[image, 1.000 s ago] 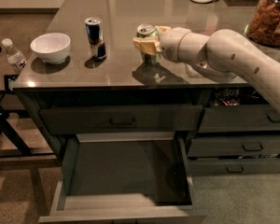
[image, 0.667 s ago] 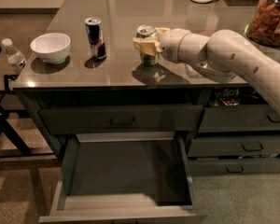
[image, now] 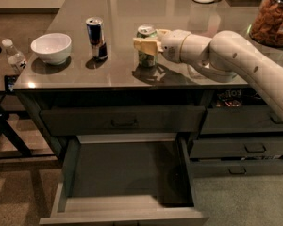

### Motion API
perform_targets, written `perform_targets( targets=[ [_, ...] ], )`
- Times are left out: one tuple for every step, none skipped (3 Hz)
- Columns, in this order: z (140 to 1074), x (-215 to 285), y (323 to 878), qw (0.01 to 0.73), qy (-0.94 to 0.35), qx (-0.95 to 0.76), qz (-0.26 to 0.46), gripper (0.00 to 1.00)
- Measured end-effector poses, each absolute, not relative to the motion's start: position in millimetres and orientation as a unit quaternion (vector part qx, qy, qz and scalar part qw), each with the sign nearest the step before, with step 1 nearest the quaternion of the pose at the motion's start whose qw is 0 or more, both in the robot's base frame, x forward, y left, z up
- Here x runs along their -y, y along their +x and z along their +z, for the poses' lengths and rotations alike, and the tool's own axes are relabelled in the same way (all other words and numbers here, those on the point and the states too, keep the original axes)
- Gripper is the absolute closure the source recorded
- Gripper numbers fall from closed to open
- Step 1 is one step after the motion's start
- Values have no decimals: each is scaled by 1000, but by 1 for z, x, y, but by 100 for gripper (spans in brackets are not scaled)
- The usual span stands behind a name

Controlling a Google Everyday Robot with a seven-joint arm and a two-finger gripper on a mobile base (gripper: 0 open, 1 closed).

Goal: Pick green can from middle drawer and place on counter

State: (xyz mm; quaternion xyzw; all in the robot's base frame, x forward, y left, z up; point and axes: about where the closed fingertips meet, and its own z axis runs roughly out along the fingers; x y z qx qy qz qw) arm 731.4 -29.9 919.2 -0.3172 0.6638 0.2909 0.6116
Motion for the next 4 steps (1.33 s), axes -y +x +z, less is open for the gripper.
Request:
perform_targets(
  targets=[
    [916,27,731,607,-315,-661,309,100],
    [912,25,728,602,-321,-659,316,100],
    [911,24,727,601,-323,-657,319,100],
    [911,24,727,601,-323,-657,319,81]
  ],
)
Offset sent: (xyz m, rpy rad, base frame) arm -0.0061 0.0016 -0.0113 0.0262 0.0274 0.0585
